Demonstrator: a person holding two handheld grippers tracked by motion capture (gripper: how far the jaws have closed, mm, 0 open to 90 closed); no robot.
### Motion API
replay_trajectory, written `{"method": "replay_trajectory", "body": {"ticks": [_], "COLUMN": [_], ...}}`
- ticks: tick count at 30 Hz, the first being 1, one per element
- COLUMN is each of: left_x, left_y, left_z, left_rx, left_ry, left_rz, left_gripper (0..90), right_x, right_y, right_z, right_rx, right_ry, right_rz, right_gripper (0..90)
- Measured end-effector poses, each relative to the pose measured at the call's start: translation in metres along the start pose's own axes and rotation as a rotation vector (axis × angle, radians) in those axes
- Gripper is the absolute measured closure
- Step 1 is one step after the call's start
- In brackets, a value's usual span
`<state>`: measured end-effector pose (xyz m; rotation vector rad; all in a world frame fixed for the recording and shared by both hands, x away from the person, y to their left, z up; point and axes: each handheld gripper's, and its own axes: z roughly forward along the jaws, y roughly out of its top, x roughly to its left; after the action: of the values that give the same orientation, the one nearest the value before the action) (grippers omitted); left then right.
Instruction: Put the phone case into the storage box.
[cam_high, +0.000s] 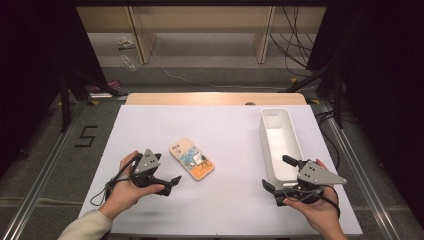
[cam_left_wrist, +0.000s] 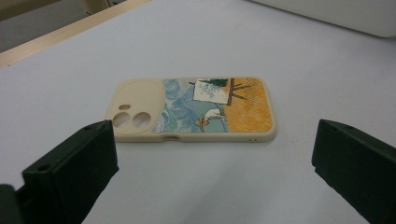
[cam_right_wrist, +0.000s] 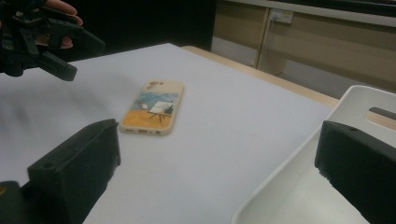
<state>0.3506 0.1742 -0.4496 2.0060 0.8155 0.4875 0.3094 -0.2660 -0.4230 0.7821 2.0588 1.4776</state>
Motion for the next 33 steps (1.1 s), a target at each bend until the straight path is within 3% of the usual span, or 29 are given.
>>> {"method": "replay_trajectory", "body": {"ticks": [5, 7, 9, 12, 13, 15, 17, 19, 20, 25, 33], "left_x": [-0.001, 0.0, 0.0, 0.001, 0.001, -0.001, -0.002, -0.005, -0.005, -0.014, -0.03], "left_y": [0.001, 0.003, 0.01, 0.02, 0.02, 0.029, 0.032, 0.04, 0.04, 0.055, 0.061], "left_z": [0.001, 0.001, 0.003, 0.008, 0.008, 0.02, 0.026, 0.046, 0.046, 0.083, 0.125], "left_rx": [-0.007, -0.014, -0.03, -0.065, -0.065, -0.028, -0.017, 0.036, 0.036, 0.109, 0.198], "left_ry": [-0.002, 0.0, 0.016, 0.004, 0.004, -0.013, -0.023, -0.043, -0.043, -0.049, -0.063], "left_rz": [-0.002, -0.009, -0.03, -0.079, -0.079, -0.087, -0.1, -0.123, -0.123, -0.137, -0.161], "left_gripper": [0.9, 5.7, 19.3, 53.5, 64.1, 78.4, 87.0, 89.7, 89.8, 89.9, 89.9], "right_x": [0.001, 0.001, 0.001, 0.001, 0.001, 0.002, 0.002, 0.002, 0.003, 0.001, 0.001], "right_y": [0.0, 0.001, 0.001, 0.001, 0.001, 0.001, 0.0, 0.0, 0.0, 0.0, 0.0], "right_z": [0.0, 0.0, 0.001, 0.002, 0.002, 0.004, 0.006, 0.007, 0.007, 0.005, 0.005], "right_rx": [0.0, -0.003, -0.002, 0.002, 0.002, 0.002, 0.008, 0.008, 0.009, 0.005, 0.004], "right_ry": [0.002, 0.004, 0.001, -0.004, -0.004, 0.0, 0.002, 0.01, 0.011, 0.004, 0.009], "right_rz": [-0.002, -0.004, -0.003, 0.001, 0.001, 0.003, 0.005, 0.002, 0.002, 0.008, 0.011], "right_gripper": [1.1, 1.2, 1.2, 1.4, 1.4, 1.7, 1.8, 1.9, 1.9, 2.0, 2.0]}}
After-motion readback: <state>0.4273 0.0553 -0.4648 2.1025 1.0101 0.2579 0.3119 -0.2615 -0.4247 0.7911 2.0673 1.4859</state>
